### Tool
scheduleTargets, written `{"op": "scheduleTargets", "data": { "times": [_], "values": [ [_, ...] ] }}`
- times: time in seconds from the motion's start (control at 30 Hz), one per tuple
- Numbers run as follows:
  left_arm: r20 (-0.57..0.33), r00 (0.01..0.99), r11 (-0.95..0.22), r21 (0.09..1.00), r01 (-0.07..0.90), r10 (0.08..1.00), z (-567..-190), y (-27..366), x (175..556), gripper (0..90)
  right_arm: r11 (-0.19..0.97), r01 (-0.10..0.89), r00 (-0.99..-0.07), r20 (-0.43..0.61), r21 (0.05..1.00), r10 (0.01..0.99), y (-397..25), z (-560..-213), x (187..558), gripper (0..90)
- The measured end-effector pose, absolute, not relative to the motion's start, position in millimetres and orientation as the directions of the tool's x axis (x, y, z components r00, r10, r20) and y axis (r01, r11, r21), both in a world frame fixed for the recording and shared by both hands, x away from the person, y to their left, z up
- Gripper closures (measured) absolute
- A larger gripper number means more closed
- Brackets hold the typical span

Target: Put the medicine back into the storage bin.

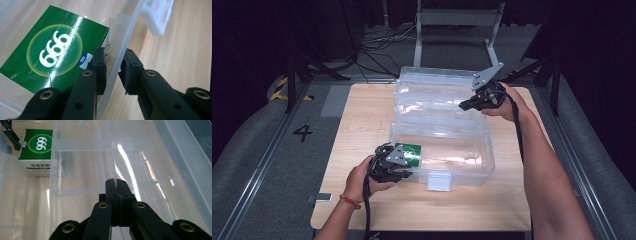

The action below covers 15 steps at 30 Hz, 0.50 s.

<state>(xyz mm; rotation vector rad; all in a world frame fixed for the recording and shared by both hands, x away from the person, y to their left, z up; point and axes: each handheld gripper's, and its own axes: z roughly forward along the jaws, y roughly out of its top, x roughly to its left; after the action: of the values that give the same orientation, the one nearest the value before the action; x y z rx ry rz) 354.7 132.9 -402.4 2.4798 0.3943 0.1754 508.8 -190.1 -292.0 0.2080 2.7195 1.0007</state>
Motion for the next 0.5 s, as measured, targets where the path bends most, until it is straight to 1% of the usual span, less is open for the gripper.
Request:
{"op": "scheduleTargets", "data": {
  "times": [0.37,0.5],
  "values": [
    [0.028,0.946,-0.767,0.594,0.244,0.322,-403.0,132.2,354.6,74.9,0.759,0.029,-0.961,-0.190,0.650,0.200,-186.9,-287.1,495.6,89.8],
    [0.018,0.950,-0.781,0.575,0.244,0.310,-405.6,129.3,355.4,74.1,0.753,0.022,-0.962,-0.192,0.658,0.196,-187.5,-287.0,491.0,89.8]
  ]
}}
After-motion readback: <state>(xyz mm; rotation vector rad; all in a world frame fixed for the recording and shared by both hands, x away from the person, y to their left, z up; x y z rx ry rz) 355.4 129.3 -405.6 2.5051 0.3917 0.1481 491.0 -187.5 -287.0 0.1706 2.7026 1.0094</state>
